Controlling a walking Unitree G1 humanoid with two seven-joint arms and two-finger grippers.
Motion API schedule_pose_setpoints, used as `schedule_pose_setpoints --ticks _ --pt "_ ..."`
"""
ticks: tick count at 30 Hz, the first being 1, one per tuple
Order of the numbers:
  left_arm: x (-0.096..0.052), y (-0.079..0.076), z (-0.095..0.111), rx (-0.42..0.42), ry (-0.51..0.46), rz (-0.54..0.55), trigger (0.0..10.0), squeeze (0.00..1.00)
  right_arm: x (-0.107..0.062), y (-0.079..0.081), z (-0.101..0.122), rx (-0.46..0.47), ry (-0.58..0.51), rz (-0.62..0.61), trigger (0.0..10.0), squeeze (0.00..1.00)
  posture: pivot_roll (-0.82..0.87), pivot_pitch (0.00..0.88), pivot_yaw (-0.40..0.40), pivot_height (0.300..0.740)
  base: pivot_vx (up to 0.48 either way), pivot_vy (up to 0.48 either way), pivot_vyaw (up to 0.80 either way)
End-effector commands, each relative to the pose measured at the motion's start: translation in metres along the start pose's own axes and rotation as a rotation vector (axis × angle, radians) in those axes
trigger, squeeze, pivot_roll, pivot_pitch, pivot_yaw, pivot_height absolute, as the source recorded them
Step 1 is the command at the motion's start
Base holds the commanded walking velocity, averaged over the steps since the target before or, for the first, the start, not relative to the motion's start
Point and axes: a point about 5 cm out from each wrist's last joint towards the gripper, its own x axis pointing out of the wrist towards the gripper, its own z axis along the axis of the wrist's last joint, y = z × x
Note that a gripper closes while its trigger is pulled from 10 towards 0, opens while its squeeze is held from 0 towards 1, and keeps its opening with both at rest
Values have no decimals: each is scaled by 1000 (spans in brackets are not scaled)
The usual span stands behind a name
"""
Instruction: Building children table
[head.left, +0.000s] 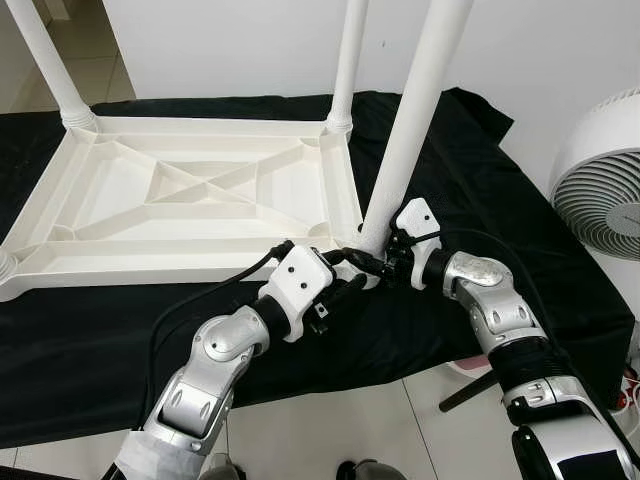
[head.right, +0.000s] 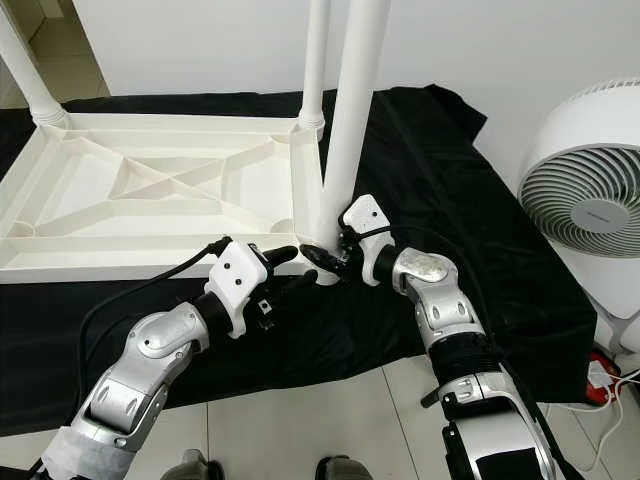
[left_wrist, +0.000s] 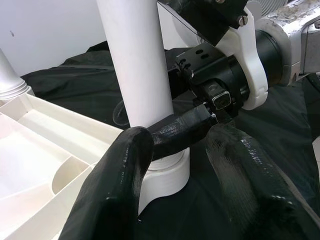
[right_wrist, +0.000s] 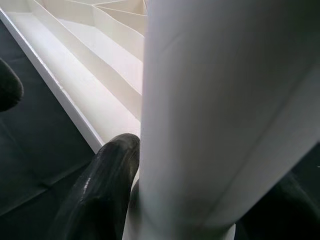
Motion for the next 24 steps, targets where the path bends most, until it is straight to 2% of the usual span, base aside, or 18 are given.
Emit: schedule_pose_setpoints --ticks 1,2,3,4,10,12,15,17,21,23,24 --pt "-1 -6 -8 -11 25 0 10000 0 1 3 -7 6 31 51 0 0 -57 54 -19 740 0 0 0" --pt "-1 -6 -8 -11 25 0 10000 0 1 3 -7 6 31 51 0 0 -57 54 -19 740 0 0 0" --pt "-5 -10 -13 -22 44 -5 10000 0 -2 3 -12 24 45 21 2667 0 -46 56 -26 740 0 0 0" --pt "-8 -12 -17 -30 59 -8 10000 0 -4 3 -17 42 56 -14 10000 0 -45 55 -26 740 0 0 0" --pt "-12 -13 -22 -39 75 -9 10000 0 -6 5 -23 72 61 -76 10000 0 -34 55 -28 740 0 0 0" --pt "-15 -12 -22 -75 65 -2 10000 0 -7 12 -26 119 38 -169 10000 0 -28 55 -24 740 0 0 0" --pt "-16 -11 -22 -87 62 2 10000 0 -6 14 -28 140 29 -208 10000 0 -27 57 -22 740 0 0 0" --pt "-17 -11 -21 -90 61 3 10000 0 -5 19 -27 159 14 -245 10000 0 -26 60 -19 740 0 0 0" --pt "-19 -9 -21 -81 67 5 10000 0 -1 40 -21 203 -31 -384 10000 0 -31 67 -10 740 0 0 0" --pt "-19 -9 -21 -81 67 5 10000 0 -1 40 -21 203 -31 -384 10000 0 -31 67 -10 740 0 0 0" --pt "-18 -8 -21 -77 66 5 10000 0 0 42 -22 238 -29 -475 10000 0 -31 67 -9 740 0 0 0"
